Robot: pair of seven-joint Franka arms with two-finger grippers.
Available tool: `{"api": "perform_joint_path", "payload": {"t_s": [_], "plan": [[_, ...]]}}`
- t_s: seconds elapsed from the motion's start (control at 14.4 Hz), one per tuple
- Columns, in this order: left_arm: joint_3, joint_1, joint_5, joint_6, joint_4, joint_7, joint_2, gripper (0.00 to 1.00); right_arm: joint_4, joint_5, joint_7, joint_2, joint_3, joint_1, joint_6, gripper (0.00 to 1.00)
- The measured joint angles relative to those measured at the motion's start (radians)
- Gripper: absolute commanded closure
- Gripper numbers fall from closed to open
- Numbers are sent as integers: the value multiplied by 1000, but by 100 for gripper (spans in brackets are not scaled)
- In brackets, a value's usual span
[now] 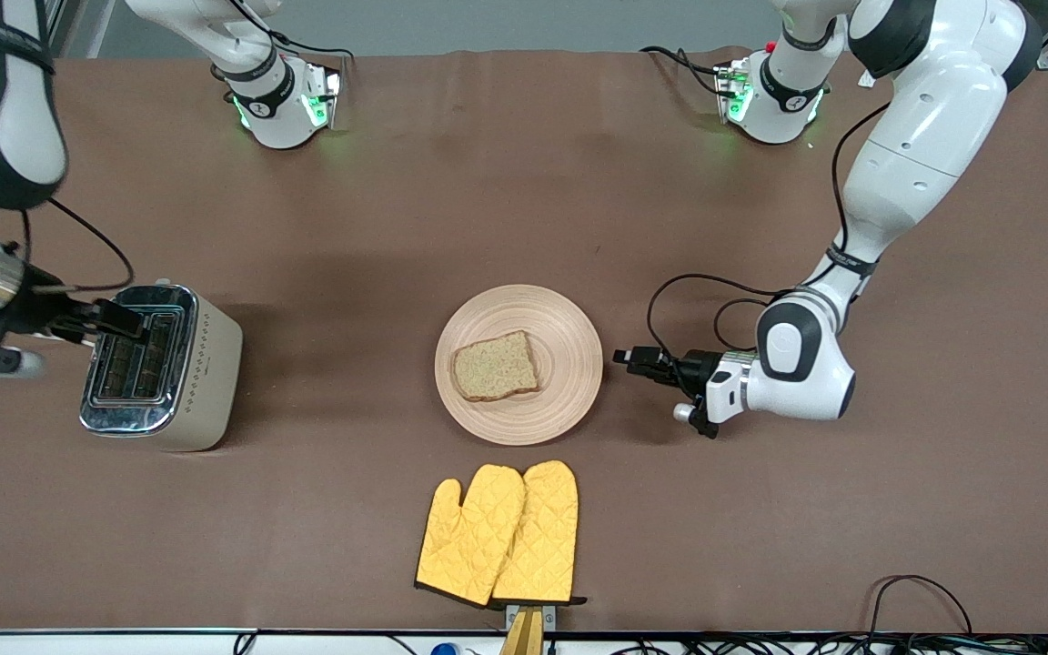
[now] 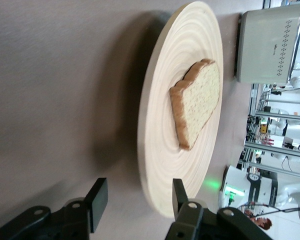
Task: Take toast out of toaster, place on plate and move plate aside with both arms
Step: 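Grip the plate rim with the left gripper while the right gripper retracts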
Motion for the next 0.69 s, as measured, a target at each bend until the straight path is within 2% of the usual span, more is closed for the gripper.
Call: {"api": "perform_joint_path", "payload": {"t_s": [0.21,0.42,0.69], "plan": [[0,-33,-68,62,0,55,12,53,-4,-34,-1,-71,4,-3,-46,0],[0,-44,-87,84,0,81,31,59,17,-40,0,-111,4,-13,-99,0],[0,-52,-93,99,0,94,39,82,85,-42,0,-116,4,-24,-144,0]]}}
